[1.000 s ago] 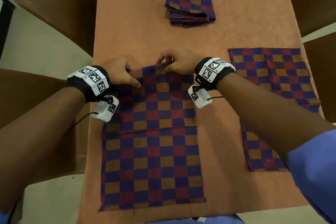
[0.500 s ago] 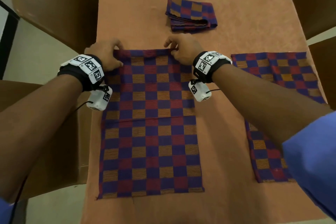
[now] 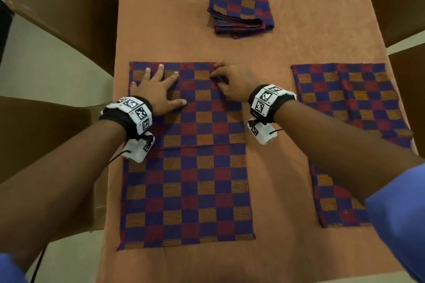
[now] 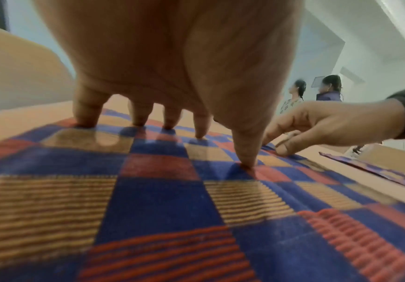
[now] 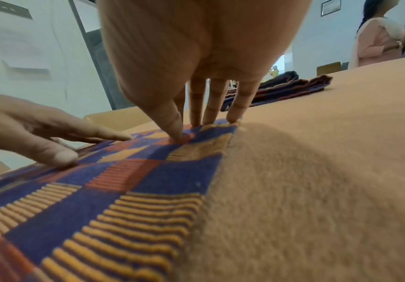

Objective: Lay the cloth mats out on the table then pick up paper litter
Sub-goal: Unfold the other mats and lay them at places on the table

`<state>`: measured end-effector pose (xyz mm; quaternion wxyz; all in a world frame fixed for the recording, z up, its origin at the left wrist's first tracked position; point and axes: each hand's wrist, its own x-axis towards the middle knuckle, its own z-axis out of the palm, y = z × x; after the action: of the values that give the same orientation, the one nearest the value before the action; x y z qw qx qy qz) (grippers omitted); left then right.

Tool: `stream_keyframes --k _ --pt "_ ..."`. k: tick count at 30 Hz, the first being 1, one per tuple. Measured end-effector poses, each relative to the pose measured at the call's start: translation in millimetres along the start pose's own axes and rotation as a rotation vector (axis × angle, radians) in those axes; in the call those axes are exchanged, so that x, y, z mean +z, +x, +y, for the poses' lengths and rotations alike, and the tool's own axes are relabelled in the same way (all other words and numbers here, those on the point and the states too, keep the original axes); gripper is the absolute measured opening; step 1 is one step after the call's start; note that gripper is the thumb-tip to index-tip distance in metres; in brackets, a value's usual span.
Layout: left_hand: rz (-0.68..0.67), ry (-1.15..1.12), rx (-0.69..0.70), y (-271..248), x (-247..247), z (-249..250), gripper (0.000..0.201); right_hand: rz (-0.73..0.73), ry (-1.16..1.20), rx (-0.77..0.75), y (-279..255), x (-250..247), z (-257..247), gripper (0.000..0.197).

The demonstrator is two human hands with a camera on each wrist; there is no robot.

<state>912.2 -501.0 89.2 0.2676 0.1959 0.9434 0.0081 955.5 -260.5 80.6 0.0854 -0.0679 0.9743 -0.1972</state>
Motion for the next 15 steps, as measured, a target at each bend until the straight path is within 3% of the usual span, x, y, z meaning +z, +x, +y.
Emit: stream_keyframes --k 4,7,11,15 --pt "0.032 0.005 -0.008 -3.0 0.2 14.8 0.095 0.000 0.002 0.024 4.4 -3.8 2.9 0.031" --pt "0.011 -0.037 0.042 -2.6 -3.5 37.9 0.100 0.137 0.033 0.116 20.4 -16.8 12.6 0.029" --pt "-0.119 -0.112 0.042 4.6 -10.2 64.2 0.111 0.298 -0.019 0.204 56.9 -44.0 33.3 0.040" --pt "-0.144 -0.184 -0.015 9.9 -13.4 76.4 0.106 0.246 -0.138 0.307 95.5 -62.0 57.0 0.046"
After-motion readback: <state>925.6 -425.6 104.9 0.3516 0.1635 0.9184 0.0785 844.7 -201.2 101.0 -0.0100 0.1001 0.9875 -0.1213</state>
